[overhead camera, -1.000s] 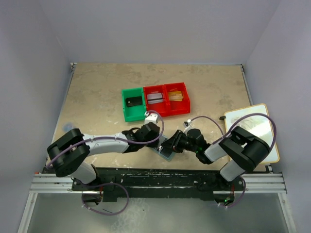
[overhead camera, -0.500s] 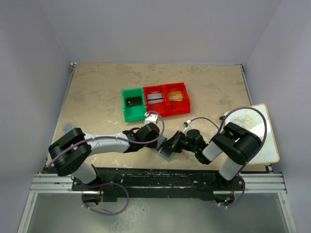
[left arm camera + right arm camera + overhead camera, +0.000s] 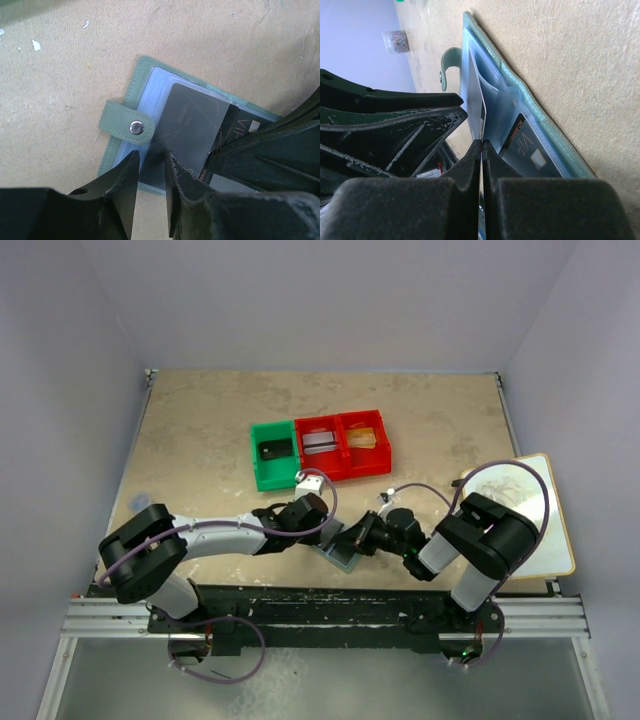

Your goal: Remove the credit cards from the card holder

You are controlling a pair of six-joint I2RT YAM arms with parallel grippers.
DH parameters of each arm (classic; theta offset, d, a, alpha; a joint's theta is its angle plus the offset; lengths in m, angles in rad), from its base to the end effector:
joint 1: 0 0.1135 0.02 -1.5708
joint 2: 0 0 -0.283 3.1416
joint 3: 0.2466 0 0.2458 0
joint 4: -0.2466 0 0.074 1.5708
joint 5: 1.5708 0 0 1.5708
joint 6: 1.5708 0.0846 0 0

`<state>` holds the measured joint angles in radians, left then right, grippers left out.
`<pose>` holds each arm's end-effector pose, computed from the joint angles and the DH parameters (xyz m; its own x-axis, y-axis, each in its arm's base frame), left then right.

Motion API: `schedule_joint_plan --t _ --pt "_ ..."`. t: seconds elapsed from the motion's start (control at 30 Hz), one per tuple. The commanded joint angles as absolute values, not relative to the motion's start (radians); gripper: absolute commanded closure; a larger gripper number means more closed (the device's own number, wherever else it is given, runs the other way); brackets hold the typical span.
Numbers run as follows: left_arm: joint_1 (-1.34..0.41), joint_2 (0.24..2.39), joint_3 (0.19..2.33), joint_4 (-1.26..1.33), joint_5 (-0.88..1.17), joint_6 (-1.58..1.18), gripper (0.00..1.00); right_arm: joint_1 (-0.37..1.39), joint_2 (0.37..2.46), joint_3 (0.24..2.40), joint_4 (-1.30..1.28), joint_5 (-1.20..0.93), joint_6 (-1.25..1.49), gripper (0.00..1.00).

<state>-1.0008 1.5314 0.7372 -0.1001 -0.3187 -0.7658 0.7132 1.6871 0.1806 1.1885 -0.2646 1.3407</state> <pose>0.1925 -0.2512 0.1480 -0.7841 0.0036 -0.6206 0.2084 0.9435 -0.2578 0.1942 0.1972 0.1119 -0.8517 0.5058 -0.1370 0.0434 0.3286 0.9435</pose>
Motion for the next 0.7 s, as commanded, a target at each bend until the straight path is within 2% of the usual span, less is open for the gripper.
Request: schedule_joint_plan --t 0.0,0.67 --pt "-0.998 1.5 0.741 -0.099 -0.347 -0.762 0.76 0.718 1.659 0.159 1.233 -0.276 1.35 1.0" --pt "-0.998 1.461 0.725 -0.066 -0.341 -0.771 0.77 0.718 1.616 0.12 1.161 -0.256 1.351 0.98"
